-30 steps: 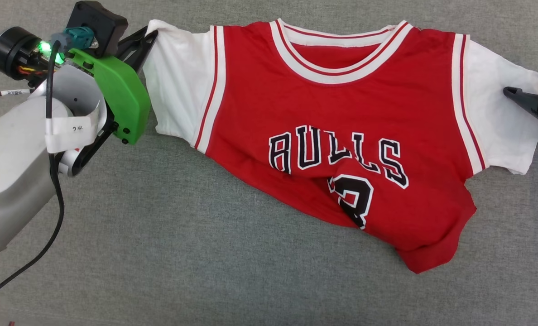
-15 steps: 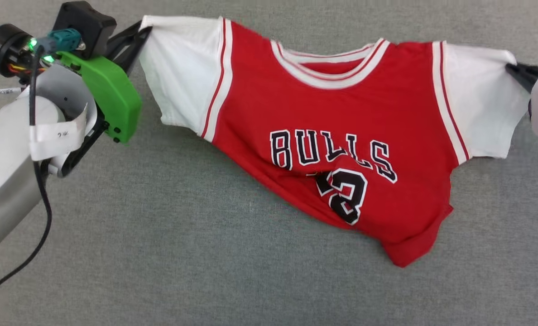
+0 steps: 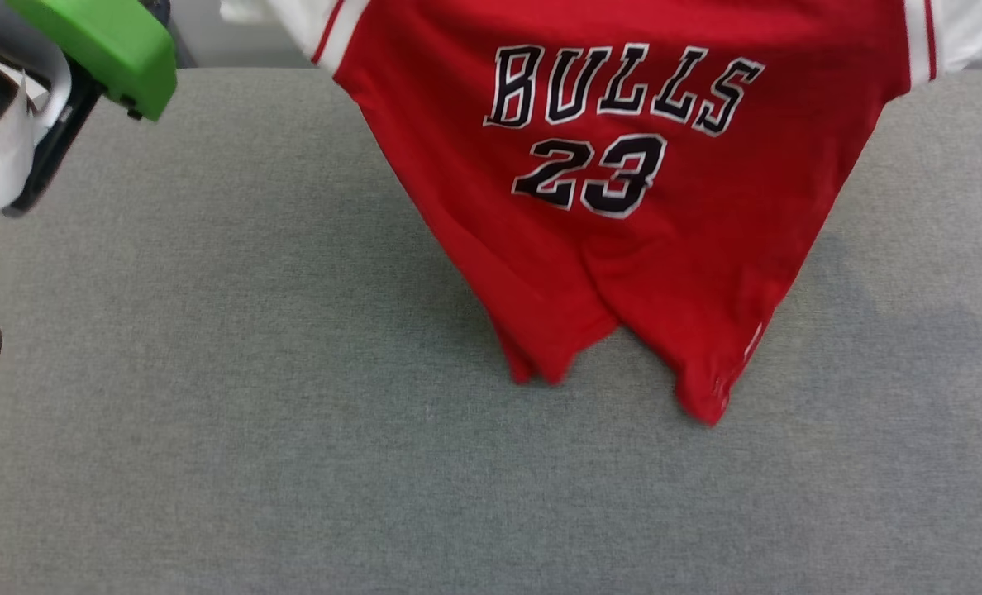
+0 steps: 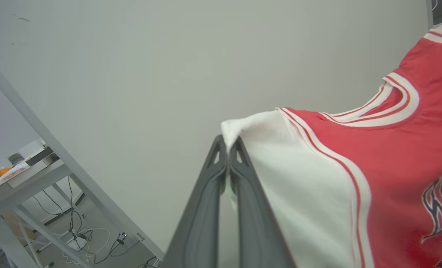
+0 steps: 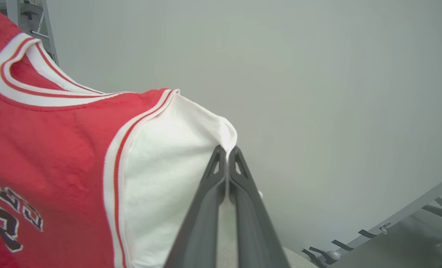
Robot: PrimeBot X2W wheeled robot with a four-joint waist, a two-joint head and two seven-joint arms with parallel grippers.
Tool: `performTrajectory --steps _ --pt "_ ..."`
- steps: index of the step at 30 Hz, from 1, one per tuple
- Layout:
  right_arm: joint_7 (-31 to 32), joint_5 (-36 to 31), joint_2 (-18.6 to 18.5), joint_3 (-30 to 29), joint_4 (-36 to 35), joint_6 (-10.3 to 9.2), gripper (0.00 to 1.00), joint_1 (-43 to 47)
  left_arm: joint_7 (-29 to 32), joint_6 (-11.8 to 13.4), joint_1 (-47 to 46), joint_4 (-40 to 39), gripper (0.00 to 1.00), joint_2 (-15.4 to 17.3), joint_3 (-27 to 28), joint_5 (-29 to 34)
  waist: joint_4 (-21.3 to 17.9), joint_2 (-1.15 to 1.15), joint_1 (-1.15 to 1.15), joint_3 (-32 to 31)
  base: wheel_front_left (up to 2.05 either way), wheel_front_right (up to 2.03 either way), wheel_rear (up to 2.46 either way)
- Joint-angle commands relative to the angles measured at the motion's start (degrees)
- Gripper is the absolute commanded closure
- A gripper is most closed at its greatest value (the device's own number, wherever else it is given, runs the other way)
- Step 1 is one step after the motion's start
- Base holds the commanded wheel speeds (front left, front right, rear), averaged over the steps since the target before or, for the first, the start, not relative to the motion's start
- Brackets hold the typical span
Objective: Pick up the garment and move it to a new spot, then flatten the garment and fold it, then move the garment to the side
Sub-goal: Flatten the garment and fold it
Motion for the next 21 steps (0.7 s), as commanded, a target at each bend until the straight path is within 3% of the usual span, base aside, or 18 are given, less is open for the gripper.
performTrajectory --steps 1,6,14,21 --pt "-0.6 -0.8 0.2 -0.6 -0.2 -0.05 1.00 -1.8 -0.2 0.4 -1.8 0.4 1.00 -0.6 0.3 0.8 -1.2 0.00 0.00 -1.0 0.00 0.00 0.00" --pt "0.7 -3.2 1.3 -1.2 0.1 -0.05 1.00 -6.9 1.2 -1.0 -6.6 2.9 1.00 -2.7 1.1 1.4 -2.3 0.00 0.00 -0.3 0.00 0.00 0.00" --pt "2.6 -8.9 6.7 -1.1 8.3 -0.05 1.00 -19.2 4.5 -4.1 -17.3 10.7 1.00 -8.0 1.9 2.9 -3.7 0.00 0.00 4.7 0.00 0.00 0.00" --pt "-1.4 -14.9 11.3 -1.8 17.6 -0.05 1.00 -31.3 6.3 -3.7 -26.1 17.5 1.00 -12.8 2.6 5.2 -3.9 0.00 0.00 10.6 0.00 0.00 0.00"
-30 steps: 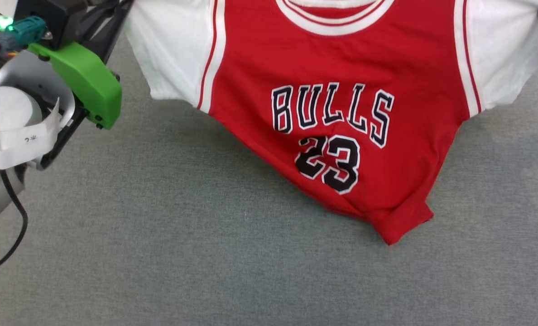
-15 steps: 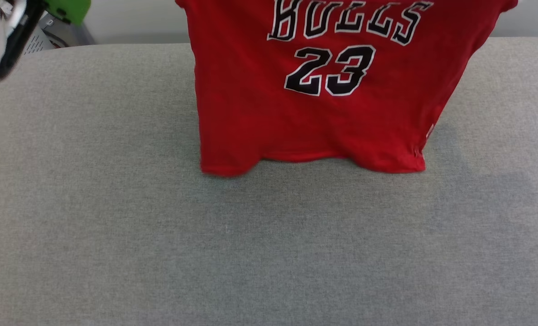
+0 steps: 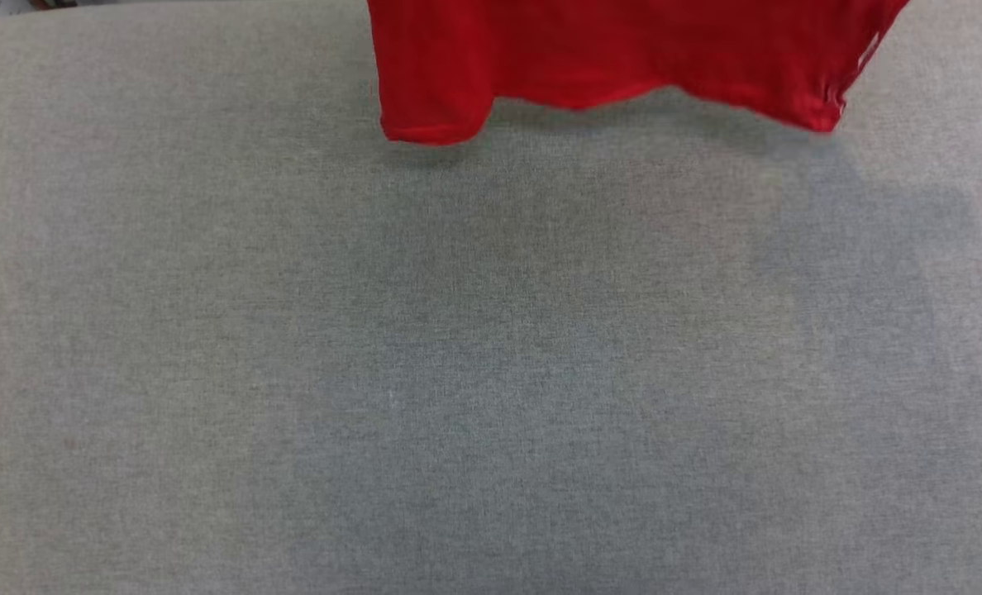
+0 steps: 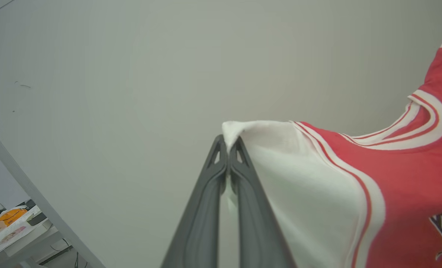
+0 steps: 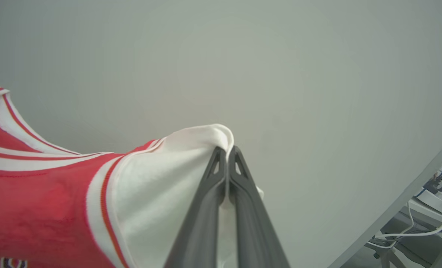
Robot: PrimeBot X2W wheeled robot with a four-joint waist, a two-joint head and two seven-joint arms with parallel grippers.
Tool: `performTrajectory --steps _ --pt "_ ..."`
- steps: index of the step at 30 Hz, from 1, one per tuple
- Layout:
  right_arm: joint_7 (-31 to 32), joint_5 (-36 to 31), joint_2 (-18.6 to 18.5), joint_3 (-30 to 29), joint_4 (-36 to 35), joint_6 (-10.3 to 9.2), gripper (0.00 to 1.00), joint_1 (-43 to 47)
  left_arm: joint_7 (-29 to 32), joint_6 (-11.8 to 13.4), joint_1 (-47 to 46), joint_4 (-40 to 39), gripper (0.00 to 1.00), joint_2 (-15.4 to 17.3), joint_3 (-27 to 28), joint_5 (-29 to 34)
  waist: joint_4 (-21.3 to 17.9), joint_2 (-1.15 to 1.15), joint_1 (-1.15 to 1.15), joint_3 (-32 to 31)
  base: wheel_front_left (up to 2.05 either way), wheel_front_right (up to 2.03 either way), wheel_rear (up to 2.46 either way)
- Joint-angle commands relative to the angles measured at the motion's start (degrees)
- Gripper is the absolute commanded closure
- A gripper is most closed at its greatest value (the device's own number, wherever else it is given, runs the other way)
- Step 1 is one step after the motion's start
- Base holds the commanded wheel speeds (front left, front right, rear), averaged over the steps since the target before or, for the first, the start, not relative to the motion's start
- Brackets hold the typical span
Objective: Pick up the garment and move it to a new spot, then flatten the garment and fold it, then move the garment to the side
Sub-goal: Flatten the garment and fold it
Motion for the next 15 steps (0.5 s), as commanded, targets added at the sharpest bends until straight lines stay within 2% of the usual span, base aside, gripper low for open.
performTrajectory --steps 1,8,15 --pt "-1.6 -1.7 1.2 -0.3 2.0 -0.05 1.00 -2.7 -0.3 0.5 -1.9 1.0 1.00 -0.8 0.6 0.6 -0.4 0.00 0.00 4.0 0.00 0.00 0.00" --pt "-7.4 -7.0 5.7 -2.0 11.1 -0.05 1.00 -11.6 -0.9 1.9 -6.5 3.1 1.00 -1.3 1.8 2.1 -0.7 0.00 0.00 7.9 0.00 0.00 0.00" --pt "-10.9 -9.4 10.7 -0.8 18.1 -0.05 1.00 -15.5 -1.4 0.9 -6.5 4.2 1.00 0.8 3.2 0.3 -1.0 0.00 0.00 11.0 0.00 0.00 0.00"
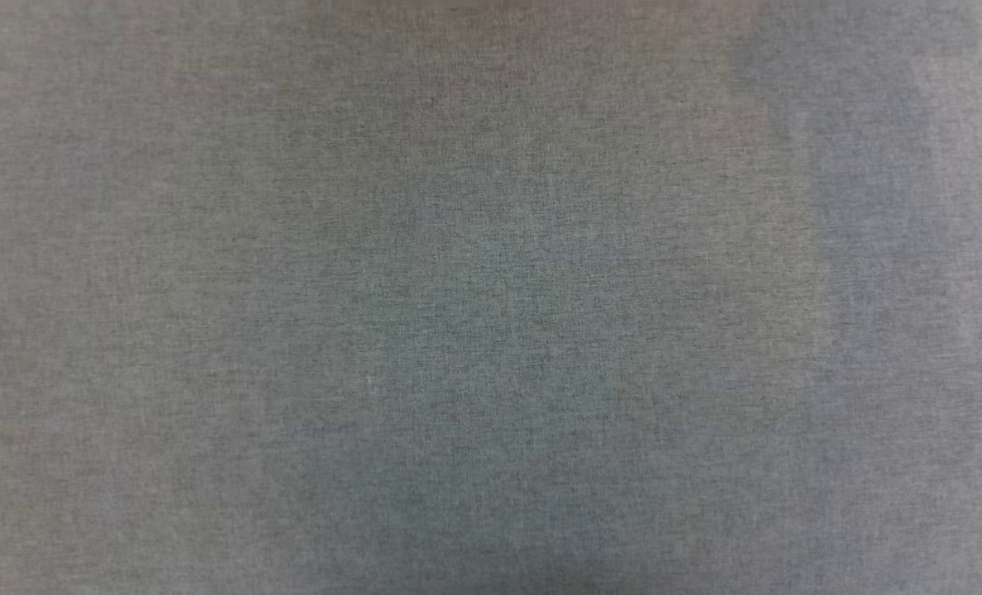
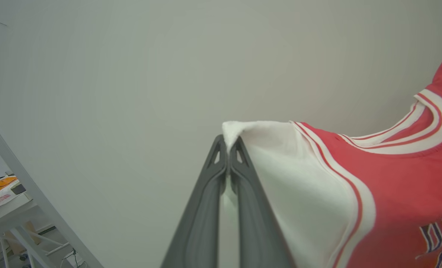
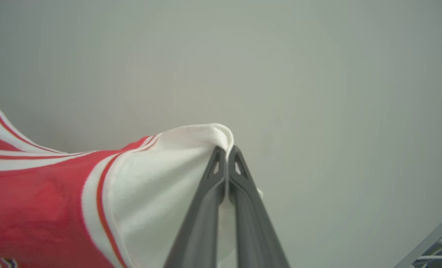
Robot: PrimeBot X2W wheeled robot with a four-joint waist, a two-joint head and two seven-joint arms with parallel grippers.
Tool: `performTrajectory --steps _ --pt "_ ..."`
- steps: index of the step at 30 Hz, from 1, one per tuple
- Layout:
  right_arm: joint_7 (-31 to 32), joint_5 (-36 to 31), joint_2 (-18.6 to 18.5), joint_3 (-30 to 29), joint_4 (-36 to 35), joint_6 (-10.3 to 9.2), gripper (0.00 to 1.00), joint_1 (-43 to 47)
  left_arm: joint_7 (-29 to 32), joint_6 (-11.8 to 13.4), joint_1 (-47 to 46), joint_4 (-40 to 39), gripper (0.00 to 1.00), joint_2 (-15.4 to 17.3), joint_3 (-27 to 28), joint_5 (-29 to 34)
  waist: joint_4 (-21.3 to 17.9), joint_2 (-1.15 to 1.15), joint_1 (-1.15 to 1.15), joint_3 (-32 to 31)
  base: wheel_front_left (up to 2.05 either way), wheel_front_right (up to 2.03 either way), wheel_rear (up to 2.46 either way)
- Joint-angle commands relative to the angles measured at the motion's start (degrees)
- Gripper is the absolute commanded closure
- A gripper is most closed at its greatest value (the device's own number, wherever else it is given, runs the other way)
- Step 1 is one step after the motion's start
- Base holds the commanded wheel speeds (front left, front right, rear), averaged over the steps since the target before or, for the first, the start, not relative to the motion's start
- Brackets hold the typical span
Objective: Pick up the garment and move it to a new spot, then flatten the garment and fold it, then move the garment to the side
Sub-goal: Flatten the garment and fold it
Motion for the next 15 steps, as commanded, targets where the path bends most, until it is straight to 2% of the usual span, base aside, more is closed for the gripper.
performTrajectory --steps 1,7,15 --pt "-0.6 0.0 0.8 0.5 1.0 -0.05 1.00 0.2 -0.6 -0.3 0.8 0.5 1.00 0.4 0.2 -0.9 -0.3 0.00 -0.01 0.8 0.00 0.00 0.00" --pt "-3.4 1.0 3.7 2.9 3.7 -0.05 1.00 4.4 -4.3 -1.2 5.7 3.3 1.00 -0.1 -0.1 -2.6 0.1 0.00 -0.01 0.2 0.00 0.00 0.00" --pt "-7.7 5.5 6.6 7.0 5.1 -0.05 1.00 14.6 -10.7 -2.2 17.1 7.3 1.00 -1.3 -1.3 -5.5 0.4 0.00 -0.01 -4.1 0.00 0.00 0.00"
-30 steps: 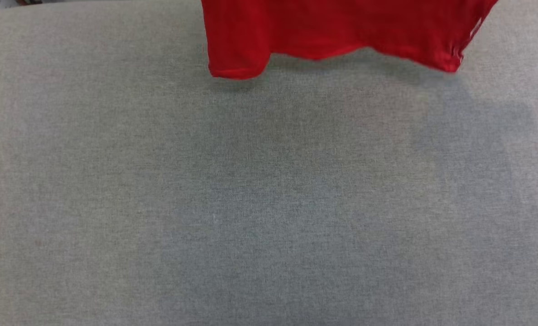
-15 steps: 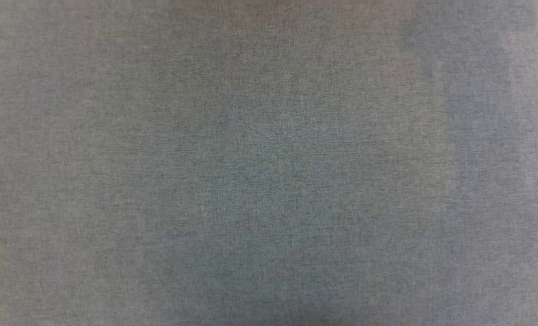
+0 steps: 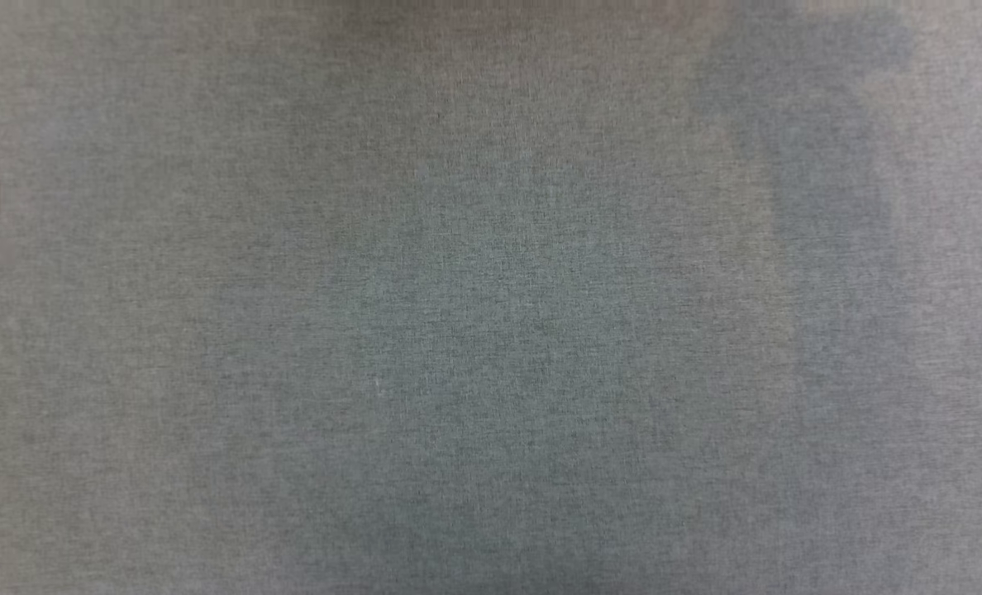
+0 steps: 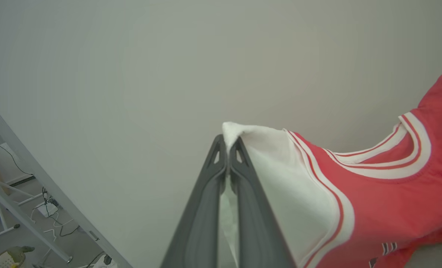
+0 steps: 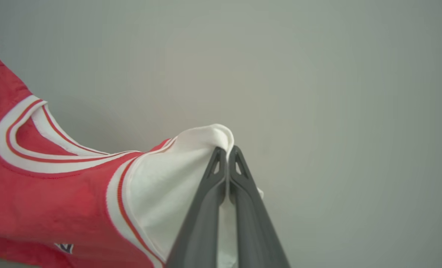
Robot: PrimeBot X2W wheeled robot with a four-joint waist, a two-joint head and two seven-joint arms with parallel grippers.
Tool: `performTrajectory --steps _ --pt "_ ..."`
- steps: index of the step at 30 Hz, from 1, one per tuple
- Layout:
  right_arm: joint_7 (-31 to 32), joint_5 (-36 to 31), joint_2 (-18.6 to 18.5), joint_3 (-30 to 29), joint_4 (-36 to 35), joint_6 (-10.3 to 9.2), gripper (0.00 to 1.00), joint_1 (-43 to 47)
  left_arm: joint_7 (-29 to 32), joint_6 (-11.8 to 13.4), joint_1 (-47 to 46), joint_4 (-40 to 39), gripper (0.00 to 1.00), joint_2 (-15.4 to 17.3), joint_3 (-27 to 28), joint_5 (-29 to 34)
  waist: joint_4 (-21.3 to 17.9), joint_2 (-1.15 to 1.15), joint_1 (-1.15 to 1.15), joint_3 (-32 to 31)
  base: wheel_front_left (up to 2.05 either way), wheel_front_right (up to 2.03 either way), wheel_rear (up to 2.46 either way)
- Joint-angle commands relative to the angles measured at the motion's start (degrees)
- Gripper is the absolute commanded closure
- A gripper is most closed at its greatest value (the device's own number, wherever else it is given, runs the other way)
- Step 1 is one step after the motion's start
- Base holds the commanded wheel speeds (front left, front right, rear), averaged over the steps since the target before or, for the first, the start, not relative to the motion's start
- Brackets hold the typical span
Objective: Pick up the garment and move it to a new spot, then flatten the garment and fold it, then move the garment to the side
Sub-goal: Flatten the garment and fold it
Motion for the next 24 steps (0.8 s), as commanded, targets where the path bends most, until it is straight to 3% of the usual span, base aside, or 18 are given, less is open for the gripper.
performTrajectory --steps 1,11,18,24 --pt "-1.0 1.5 0.2 0.7 -0.1 -0.05 1.00 2.5 -1.0 -0.3 2.6 0.4 1.00 -0.1 -0.5 -0.2 0.1 0.00 -0.01 -2.1 0.00 0.00 0.00" --pt "-3.6 12.3 -0.9 8.3 -7.4 -0.05 1.00 20.2 -6.1 0.5 21.2 1.1 1.00 -0.7 -1.4 -4.6 -0.3 0.00 -0.01 -8.9 0.00 0.00 0.00" --pt "-4.5 18.8 -5.2 12.4 -14.9 -0.05 1.00 35.3 -7.2 1.7 39.4 -3.2 1.00 1.9 0.8 -8.4 -0.5 0.00 -0.01 -13.9 0.00 0.00 0.00" --pt "-5.1 20.3 -9.7 14.1 -20.7 -0.05 1.00 47.9 -7.3 3.2 54.6 -9.0 1.00 4.5 3.8 -9.4 -0.6 0.00 -0.01 -18.1 0.00 0.00 0.00"
